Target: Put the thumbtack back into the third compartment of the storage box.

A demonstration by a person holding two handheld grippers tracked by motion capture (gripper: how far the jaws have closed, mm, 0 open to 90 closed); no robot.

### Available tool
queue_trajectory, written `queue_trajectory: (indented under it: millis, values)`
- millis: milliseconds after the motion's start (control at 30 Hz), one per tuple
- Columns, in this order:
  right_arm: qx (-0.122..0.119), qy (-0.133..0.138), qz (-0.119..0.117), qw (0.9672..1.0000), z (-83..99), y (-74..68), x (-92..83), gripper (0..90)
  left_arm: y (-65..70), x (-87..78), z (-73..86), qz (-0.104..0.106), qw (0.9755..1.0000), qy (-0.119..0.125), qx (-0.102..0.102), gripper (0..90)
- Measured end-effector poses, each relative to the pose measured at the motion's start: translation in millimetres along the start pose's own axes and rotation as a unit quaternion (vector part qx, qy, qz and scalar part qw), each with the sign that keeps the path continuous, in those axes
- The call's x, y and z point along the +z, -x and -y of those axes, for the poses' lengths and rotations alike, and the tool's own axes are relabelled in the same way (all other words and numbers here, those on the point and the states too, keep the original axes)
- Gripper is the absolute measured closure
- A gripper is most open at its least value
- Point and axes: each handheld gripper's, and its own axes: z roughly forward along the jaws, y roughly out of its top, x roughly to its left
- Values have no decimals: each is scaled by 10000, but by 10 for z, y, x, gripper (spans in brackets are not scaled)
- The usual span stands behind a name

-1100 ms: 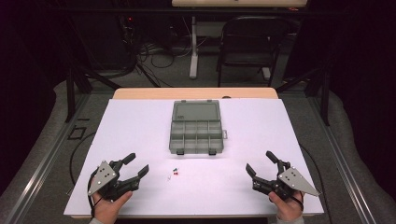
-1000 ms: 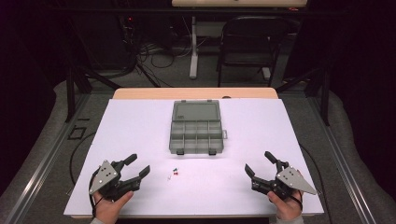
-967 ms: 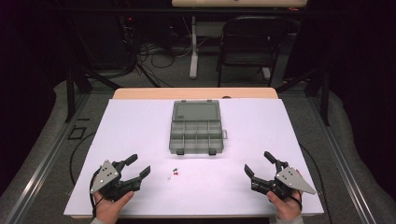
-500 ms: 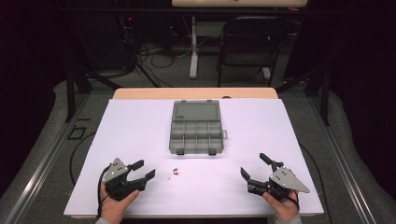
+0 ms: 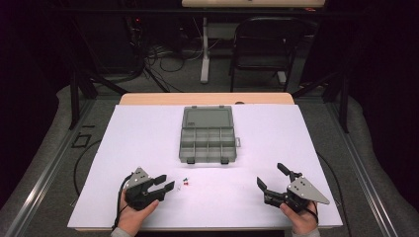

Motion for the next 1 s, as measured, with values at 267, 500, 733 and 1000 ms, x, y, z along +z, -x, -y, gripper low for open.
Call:
queue_trajectory:
  millis: [267, 500, 733, 1000]
  values:
    - [9, -26, 75, 10000, 8, 19, -52, 150, 12, 171, 8, 53, 9988, -486, 27, 688]
    - [48, -47, 104, 9999, 17, 26, -80, 150, -3, 220, 2, 97, 9984, -553, -1, 688]
    - [33, -47, 111, 9999, 16, 33, -90, 150, 27, 284, -2, 183, 9972, -719, 102, 732]
    - [26, -47, 87, 9999, 15, 31, -89, 150, 15, 299, 7, 174, 9963, -834, 69, 801]
